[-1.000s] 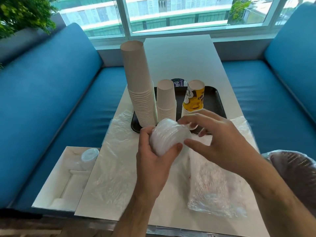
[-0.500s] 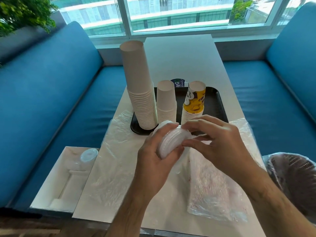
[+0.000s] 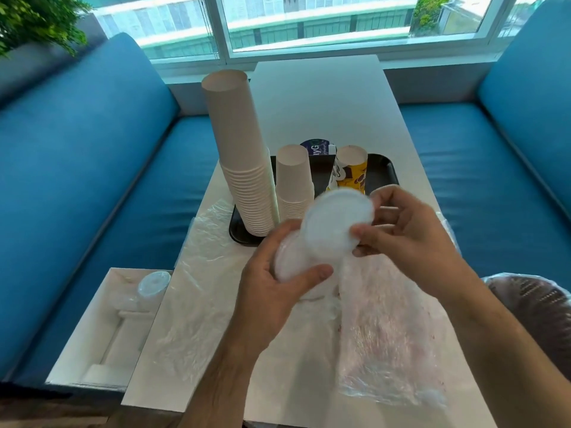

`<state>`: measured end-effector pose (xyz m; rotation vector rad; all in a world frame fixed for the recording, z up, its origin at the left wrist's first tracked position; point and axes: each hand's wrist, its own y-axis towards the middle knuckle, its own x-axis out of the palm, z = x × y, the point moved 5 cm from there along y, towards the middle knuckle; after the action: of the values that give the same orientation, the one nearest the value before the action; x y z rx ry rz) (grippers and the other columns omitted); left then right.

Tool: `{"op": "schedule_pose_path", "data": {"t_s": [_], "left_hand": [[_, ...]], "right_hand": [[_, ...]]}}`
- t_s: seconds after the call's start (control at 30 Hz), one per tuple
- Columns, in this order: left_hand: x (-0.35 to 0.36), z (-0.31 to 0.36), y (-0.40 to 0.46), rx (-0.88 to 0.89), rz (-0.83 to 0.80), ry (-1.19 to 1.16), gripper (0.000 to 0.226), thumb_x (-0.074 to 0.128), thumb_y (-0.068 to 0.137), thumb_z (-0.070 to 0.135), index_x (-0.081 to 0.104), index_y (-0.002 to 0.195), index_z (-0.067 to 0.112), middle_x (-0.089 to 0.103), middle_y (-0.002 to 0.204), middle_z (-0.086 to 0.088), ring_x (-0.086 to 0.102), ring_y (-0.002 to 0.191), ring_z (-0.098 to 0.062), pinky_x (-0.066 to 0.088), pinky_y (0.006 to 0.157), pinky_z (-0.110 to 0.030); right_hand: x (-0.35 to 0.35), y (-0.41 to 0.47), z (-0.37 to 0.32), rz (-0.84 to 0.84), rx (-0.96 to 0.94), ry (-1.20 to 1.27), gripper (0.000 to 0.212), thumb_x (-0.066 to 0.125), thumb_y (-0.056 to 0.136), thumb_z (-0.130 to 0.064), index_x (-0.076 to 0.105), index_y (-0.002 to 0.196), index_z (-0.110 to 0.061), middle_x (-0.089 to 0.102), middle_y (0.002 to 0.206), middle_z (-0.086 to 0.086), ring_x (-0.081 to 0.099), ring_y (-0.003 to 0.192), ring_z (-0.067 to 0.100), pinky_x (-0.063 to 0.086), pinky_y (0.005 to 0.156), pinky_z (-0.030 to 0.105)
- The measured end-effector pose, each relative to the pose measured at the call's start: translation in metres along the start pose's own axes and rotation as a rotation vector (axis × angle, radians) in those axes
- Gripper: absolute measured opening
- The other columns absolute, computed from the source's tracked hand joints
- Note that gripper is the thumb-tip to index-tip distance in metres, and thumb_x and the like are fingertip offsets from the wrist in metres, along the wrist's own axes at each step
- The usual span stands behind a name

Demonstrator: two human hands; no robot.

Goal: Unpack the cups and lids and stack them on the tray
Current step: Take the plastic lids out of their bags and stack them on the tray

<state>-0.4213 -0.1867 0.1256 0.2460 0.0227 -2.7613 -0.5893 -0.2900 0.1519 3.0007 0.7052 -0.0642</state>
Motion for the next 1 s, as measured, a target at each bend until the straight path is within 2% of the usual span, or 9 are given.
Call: {"op": "schedule_pose_path", "data": {"t_s": [0.07, 0.13, 0.2, 0.33, 0.43, 0.53, 0.63, 0.83, 1.0], "left_hand": [[-0.003, -0.005, 0.004, -0.032, 0.033, -0.076, 0.051, 0.08, 0.064, 0.044, 0.063, 0.109, 0.057, 0.059, 0.109, 0.033, 0.058, 0.11, -0.005, 0.062, 0.08, -0.032], [-0.004, -0.009, 0.006, -0.066, 0.056, -0.125, 0.047, 0.08, 0.068, 0.039, 0.064, 0.109, 0.058, 0.06, 0.108, 0.031, 0.058, 0.112, -0.012, 0.063, 0.078, -0.045], [-0.005, -0.012, 0.008, -0.086, 0.071, -0.122, 0.051, 0.079, 0.065, 0.044, 0.063, 0.111, 0.058, 0.059, 0.111, 0.03, 0.057, 0.114, -0.015, 0.062, 0.078, -0.05], [-0.001, -0.016, 0.012, -0.108, 0.062, -0.152, 0.057, 0.079, 0.059, 0.049, 0.064, 0.114, 0.053, 0.06, 0.115, 0.025, 0.057, 0.116, -0.019, 0.062, 0.077, -0.053], [0.002, -0.017, 0.012, -0.115, 0.049, -0.153, 0.058, 0.079, 0.057, 0.05, 0.064, 0.112, 0.054, 0.06, 0.113, 0.026, 0.057, 0.116, -0.019, 0.062, 0.077, -0.054], [0.005, -0.02, 0.014, -0.121, 0.041, -0.131, 0.058, 0.078, 0.057, 0.051, 0.063, 0.113, 0.057, 0.06, 0.111, 0.029, 0.057, 0.114, -0.016, 0.062, 0.078, -0.052], [0.005, -0.021, 0.015, -0.123, 0.04, -0.134, 0.06, 0.078, 0.057, 0.052, 0.062, 0.114, 0.055, 0.06, 0.113, 0.028, 0.057, 0.114, -0.016, 0.062, 0.077, -0.053], [0.003, -0.02, 0.017, -0.118, 0.048, -0.118, 0.061, 0.076, 0.054, 0.056, 0.062, 0.113, 0.056, 0.06, 0.113, 0.027, 0.057, 0.113, -0.014, 0.062, 0.079, -0.051], [0.001, -0.019, 0.018, -0.107, 0.055, -0.086, 0.06, 0.074, 0.053, 0.059, 0.061, 0.112, 0.057, 0.059, 0.113, 0.029, 0.057, 0.112, -0.012, 0.063, 0.08, -0.046]], "right_hand": [[-0.012, 0.006, 0.008, 0.118, 0.021, 0.176, 0.041, 0.079, 0.066, -0.029, 0.056, 0.1, -0.02, 0.076, 0.093, 0.006, 0.076, 0.085, 0.024, 0.062, 0.064, 0.029], [-0.028, 0.012, 0.015, 0.243, -0.009, 0.248, 0.039, 0.077, 0.073, -0.03, 0.055, 0.105, -0.024, 0.076, 0.089, 0.003, 0.074, 0.083, 0.018, 0.06, 0.066, 0.027], [-0.048, 0.021, 0.025, 0.408, -0.039, 0.293, 0.035, 0.073, 0.085, -0.023, 0.053, 0.113, -0.023, 0.074, 0.086, -0.001, 0.072, 0.082, 0.014, 0.058, 0.067, 0.024], [-0.086, 0.044, 0.066, 0.657, 0.072, 0.176, 0.031, 0.067, 0.097, -0.014, 0.049, 0.122, -0.017, 0.063, 0.097, 0.011, 0.067, 0.089, 0.02, 0.058, 0.067, 0.022], [-0.096, 0.072, 0.104, 0.593, 0.241, -0.153, 0.036, 0.071, 0.093, -0.013, 0.054, 0.125, -0.01, 0.066, 0.108, 0.017, 0.068, 0.096, 0.029, 0.061, 0.064, 0.03], [-0.096, 0.092, 0.118, 0.466, 0.273, -0.587, 0.042, 0.075, 0.09, -0.013, 0.056, 0.127, -0.011, 0.067, 0.119, 0.017, 0.068, 0.104, 0.032, 0.062, 0.081, 0.045], [-0.088, 0.101, 0.123, 0.348, 0.263, -0.832, 0.037, 0.07, 0.094, -0.013, 0.058, 0.129, -0.014, 0.066, 0.122, 0.017, 0.064, 0.109, 0.034, 0.053, 0.086, 0.032], [-0.084, 0.106, 0.145, 0.207, 0.346, -1.077, 0.026, 0.064, 0.099, -0.025, 0.065, 0.123, -0.018, 0.053, 0.125, 0.016, 0.056, 0.109, 0.032, 0.044, 0.084, 0.033], [-0.086, 0.108, 0.143, 0.203, 0.362, -1.123, 0.035, 0.065, 0.096, -0.025, 0.061, 0.13, -0.02, 0.052, 0.129, 0.015, 0.049, 0.116, 0.033, 0.046, 0.093, 0.039]]}}
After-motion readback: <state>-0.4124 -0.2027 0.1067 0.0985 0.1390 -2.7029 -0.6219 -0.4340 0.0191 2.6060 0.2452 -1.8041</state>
